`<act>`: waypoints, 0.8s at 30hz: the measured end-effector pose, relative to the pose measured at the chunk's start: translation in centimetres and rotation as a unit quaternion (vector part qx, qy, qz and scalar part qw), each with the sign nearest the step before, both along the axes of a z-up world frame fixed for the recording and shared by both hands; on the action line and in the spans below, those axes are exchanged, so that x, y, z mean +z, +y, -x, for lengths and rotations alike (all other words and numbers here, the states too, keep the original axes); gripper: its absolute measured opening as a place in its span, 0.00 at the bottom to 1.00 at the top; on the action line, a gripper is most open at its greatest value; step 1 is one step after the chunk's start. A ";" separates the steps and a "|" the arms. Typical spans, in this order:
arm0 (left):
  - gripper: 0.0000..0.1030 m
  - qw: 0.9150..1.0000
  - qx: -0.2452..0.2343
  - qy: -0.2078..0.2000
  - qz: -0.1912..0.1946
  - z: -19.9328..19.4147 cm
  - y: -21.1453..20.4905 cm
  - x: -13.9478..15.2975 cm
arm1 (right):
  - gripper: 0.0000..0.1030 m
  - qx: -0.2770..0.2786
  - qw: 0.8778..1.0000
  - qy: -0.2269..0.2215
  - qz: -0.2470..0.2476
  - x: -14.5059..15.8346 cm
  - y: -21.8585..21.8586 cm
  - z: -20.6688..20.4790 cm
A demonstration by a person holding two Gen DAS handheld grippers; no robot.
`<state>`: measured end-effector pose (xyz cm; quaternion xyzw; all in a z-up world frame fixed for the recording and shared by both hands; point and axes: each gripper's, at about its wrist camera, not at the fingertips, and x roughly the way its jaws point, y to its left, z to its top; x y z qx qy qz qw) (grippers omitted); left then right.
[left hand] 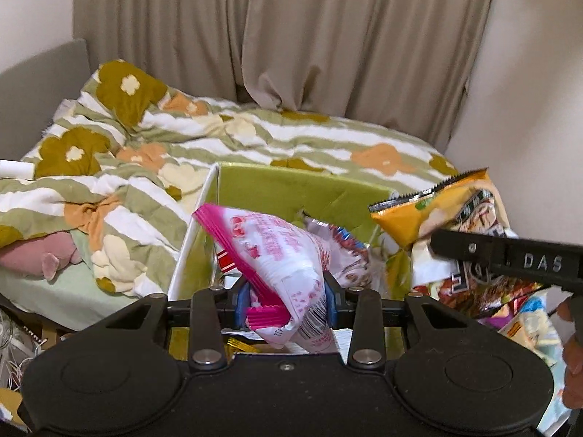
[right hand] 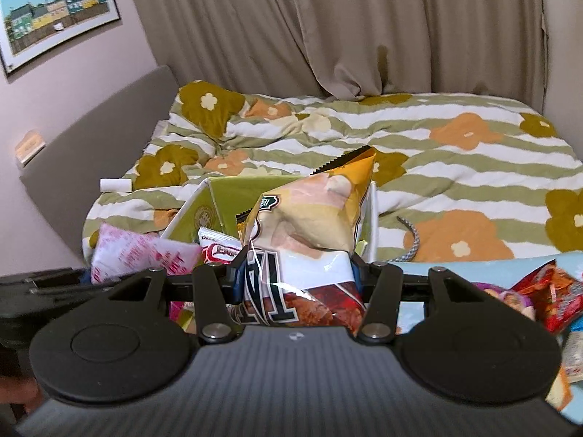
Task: Organize snacks
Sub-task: 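Carry both bags over the cardboard box and open both tools to drop them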
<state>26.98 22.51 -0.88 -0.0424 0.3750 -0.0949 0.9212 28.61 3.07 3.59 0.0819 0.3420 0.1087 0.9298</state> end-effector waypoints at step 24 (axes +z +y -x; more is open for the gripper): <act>0.98 0.998 0.055 -0.007 -0.022 2.1 2.5 0.1 | 0.64 0.036 0.999 0.030 0.019 -1.2 5.2 -3.9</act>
